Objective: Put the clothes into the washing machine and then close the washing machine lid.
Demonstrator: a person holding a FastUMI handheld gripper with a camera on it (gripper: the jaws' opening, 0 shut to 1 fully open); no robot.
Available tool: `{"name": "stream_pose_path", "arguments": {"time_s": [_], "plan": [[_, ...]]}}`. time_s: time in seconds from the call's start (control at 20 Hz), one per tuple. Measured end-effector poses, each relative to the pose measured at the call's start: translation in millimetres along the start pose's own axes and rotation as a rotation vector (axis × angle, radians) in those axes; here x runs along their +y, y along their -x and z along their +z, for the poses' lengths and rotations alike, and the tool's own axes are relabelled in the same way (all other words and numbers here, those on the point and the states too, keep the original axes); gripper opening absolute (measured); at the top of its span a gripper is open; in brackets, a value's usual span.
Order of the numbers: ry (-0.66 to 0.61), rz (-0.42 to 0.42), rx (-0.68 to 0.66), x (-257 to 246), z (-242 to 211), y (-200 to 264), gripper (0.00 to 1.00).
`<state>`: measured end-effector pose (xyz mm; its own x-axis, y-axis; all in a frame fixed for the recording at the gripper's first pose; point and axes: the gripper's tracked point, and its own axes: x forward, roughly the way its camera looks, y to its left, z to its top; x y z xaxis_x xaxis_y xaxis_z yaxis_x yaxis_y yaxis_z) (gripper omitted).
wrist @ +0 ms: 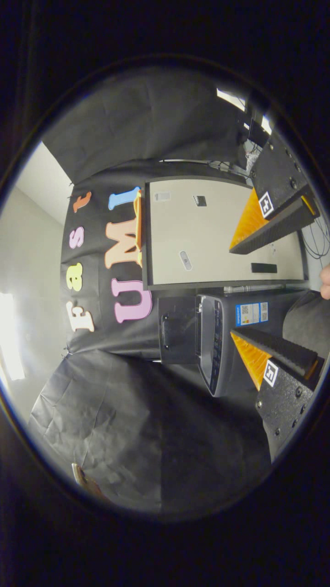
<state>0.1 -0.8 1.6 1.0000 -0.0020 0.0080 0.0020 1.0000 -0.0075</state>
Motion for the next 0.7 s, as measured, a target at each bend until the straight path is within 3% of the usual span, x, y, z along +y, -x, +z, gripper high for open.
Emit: {"name": "stream_pose_path", "arguments": {"time_s": [0.7], "plan": [[0.011, -0.003, 0.000, -1.7, 4.5, -5.5, 0.96]]}}
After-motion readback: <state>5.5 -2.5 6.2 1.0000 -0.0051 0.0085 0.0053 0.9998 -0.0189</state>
